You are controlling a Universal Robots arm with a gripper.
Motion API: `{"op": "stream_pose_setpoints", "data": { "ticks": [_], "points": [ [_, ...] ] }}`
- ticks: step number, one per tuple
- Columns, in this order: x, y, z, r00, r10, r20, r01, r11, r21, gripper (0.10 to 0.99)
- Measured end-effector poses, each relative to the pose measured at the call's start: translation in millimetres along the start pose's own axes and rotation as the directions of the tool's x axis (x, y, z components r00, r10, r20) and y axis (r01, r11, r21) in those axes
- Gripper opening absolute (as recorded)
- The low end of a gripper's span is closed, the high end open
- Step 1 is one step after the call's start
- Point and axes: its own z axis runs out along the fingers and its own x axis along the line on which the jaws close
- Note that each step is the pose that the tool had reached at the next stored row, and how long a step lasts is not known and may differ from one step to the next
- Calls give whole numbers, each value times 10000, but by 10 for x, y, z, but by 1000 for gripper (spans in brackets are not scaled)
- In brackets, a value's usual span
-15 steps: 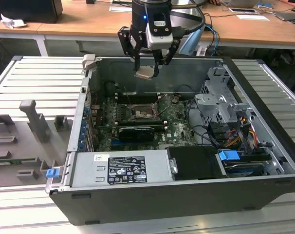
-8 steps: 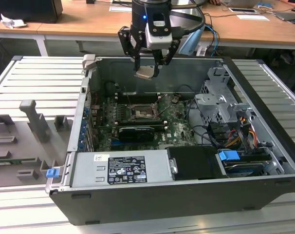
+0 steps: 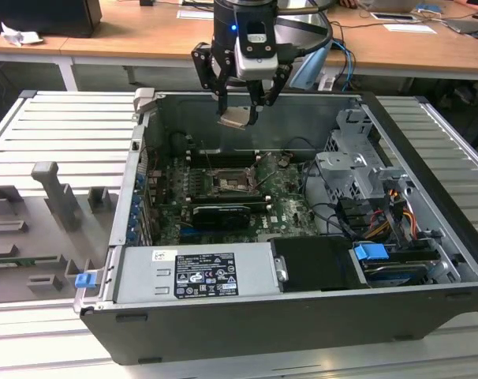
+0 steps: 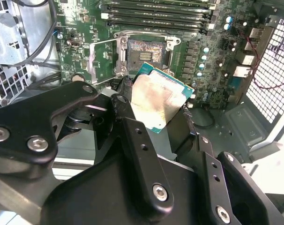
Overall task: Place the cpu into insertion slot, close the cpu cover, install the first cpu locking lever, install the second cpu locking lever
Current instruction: 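Place the cpu into insertion slot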
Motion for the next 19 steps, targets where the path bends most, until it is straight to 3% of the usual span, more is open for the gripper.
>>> {"op": "stream_pose_setpoints", "data": {
  "ticks": [19],
  "points": [
    [0,0,2,9981,606,52,-606,9982,-13,537]
  ]
}}
